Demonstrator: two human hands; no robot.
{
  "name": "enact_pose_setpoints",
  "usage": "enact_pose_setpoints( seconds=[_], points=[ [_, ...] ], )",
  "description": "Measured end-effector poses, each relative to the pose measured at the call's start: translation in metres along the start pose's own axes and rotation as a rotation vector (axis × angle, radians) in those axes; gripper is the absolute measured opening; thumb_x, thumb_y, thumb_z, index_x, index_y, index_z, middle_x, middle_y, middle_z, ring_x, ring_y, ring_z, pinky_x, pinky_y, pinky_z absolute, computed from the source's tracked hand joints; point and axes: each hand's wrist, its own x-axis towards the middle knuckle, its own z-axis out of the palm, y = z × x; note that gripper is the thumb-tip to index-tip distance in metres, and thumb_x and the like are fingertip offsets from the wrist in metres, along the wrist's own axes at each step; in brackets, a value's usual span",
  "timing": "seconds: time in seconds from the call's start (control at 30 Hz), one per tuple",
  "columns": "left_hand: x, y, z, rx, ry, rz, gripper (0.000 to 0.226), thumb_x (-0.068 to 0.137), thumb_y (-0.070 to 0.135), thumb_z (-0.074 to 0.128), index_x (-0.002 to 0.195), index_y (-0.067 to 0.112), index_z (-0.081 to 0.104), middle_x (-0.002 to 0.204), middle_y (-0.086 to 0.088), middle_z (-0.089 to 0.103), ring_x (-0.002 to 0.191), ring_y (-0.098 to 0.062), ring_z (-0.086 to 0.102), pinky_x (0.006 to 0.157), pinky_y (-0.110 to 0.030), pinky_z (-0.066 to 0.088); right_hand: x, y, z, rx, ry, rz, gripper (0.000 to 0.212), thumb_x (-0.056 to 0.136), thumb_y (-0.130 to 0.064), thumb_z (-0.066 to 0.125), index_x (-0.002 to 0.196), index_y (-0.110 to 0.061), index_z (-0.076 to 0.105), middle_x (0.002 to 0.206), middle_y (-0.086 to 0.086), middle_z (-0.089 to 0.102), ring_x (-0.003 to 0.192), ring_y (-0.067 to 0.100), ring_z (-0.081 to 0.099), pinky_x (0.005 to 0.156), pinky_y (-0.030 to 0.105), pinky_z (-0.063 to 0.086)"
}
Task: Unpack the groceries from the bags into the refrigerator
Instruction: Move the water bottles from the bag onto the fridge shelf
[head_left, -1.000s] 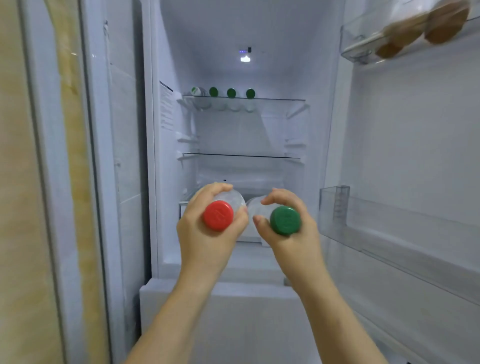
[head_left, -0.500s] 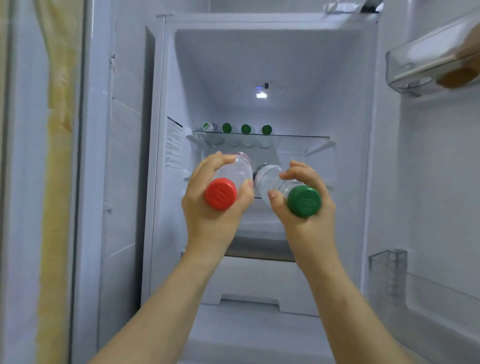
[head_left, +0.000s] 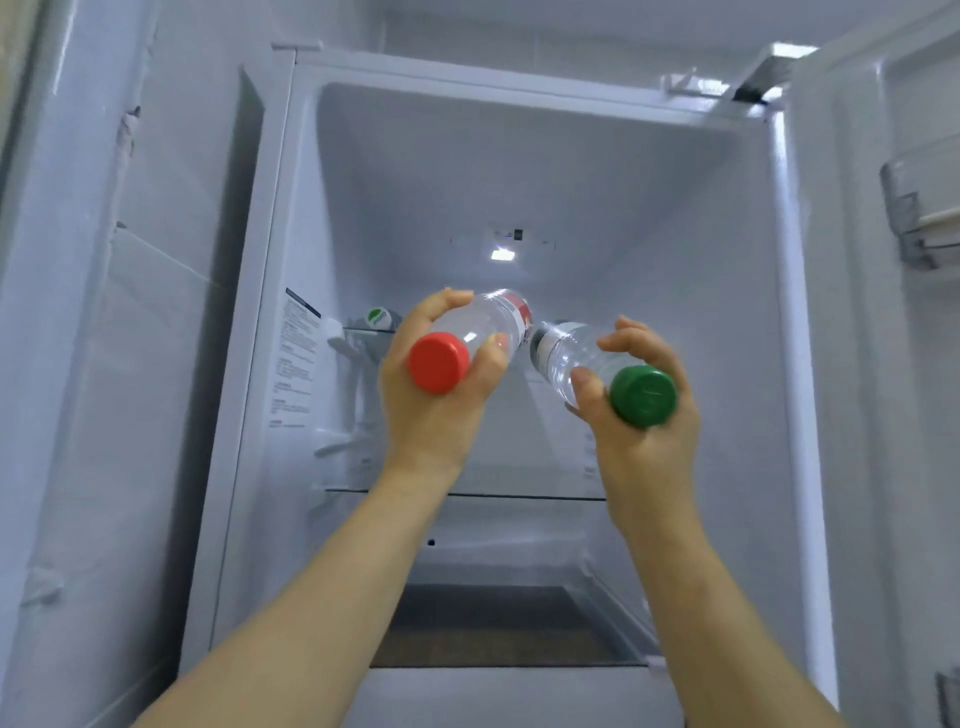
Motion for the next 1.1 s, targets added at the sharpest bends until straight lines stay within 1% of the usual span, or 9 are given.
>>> enact_pose_setpoints(
  seconds=[0.13,0.27,0.47,0.53,0.63,0.7,0.83,0.97,1.1],
  points=[
    [0.026,-0.022,0.010,-0.084,-0.013,-0.027,0.028,0.060,0.036,0.068,0.087,0.045,0.062,0.089,0.032,0.060,0.086,-0.003,0.059,0.074,-0.054,0.055,0.022,0.019,0.005,-0.012,0.047,-0.051,0.023,0.066,-0.029,0.068,0.081,-0.046,0.061,0.118,-0.014,0.055,0.117,0.008,0.052,0.092,0.058,0.045],
    [0.045,-0.037,0.027,-0.171,-0.037,-0.092,0.029,0.063,0.022,0.069,0.087,0.036,0.061,0.079,0.028,0.061,0.072,0.001,0.059,0.060,-0.039,0.059,0.046,0.039,0.005,-0.023,0.089,-0.059,0.023,0.065,-0.029,0.069,0.082,-0.044,0.061,0.110,-0.018,0.057,0.116,0.014,0.052,0.093,0.059,0.044],
    [0.067,-0.061,0.049,-0.225,-0.073,-0.218,0.029,0.070,0.012,0.072,0.089,0.031,0.062,0.094,0.011,0.057,0.083,-0.013,0.060,0.059,-0.036,0.059,0.077,0.058,0.002,-0.034,0.088,0.002,0.025,0.066,-0.025,0.071,0.081,-0.042,0.061,0.096,-0.024,0.057,0.103,0.022,0.056,0.091,0.055,0.047],
    [0.072,-0.070,0.054,-0.180,-0.092,-0.243,0.028,0.075,0.007,0.072,0.090,0.028,0.062,0.090,0.010,0.057,0.082,-0.014,0.058,0.059,-0.034,0.059,0.086,0.066,-0.001,-0.030,0.086,0.049,0.026,0.072,-0.014,0.071,0.089,-0.031,0.061,0.091,-0.021,0.057,0.090,0.015,0.057,0.087,0.055,0.050],
    [0.077,-0.080,0.062,-0.128,-0.154,-0.208,0.026,0.065,0.017,0.071,0.085,0.032,0.063,0.088,0.012,0.058,0.082,-0.013,0.058,0.057,-0.032,0.059,0.097,0.072,-0.003,-0.076,0.090,0.093,0.025,0.078,-0.008,0.070,0.093,-0.024,0.059,0.094,-0.001,0.052,0.080,0.011,0.055,0.085,0.054,0.051],
    [0.082,-0.086,0.069,-0.061,-0.191,-0.204,0.026,0.060,0.024,0.068,0.084,0.035,0.063,0.085,0.013,0.057,0.083,-0.015,0.057,0.057,-0.028,0.058,0.107,0.076,-0.003,-0.095,0.117,0.114,0.024,0.079,-0.005,0.068,0.089,-0.025,0.059,0.088,-0.004,0.050,0.074,0.008,0.053,0.082,0.053,0.052],
    [0.087,-0.098,0.084,0.086,-0.243,-0.189,0.027,0.062,0.027,0.071,0.087,0.031,0.065,0.065,0.020,0.053,0.075,-0.015,0.053,0.073,-0.047,0.057,0.122,0.088,-0.007,-0.114,0.132,0.186,0.026,0.079,-0.006,0.066,0.079,-0.030,0.057,0.067,-0.024,0.050,0.062,-0.001,0.050,0.080,0.054,0.053],
    [0.093,-0.107,0.095,0.197,-0.286,-0.163,0.024,0.075,0.015,0.072,0.095,0.024,0.062,0.073,0.015,0.052,0.069,-0.008,0.051,0.071,-0.045,0.057,0.133,0.099,-0.010,-0.174,0.089,0.227,0.020,0.081,-0.009,0.064,0.087,-0.026,0.056,0.075,-0.016,0.051,0.071,0.006,0.050,0.081,0.054,0.053],
    [0.099,-0.115,0.102,0.425,-0.321,-0.013,0.031,0.070,0.033,0.074,0.093,0.024,0.054,0.078,0.011,0.055,0.076,-0.016,0.052,0.071,-0.035,0.050,0.139,0.113,-0.010,-0.261,0.024,0.219,0.018,0.081,-0.013,0.065,0.089,-0.026,0.055,0.074,-0.015,0.052,0.072,0.006,0.051,0.082,0.052,0.053]
  ],
)
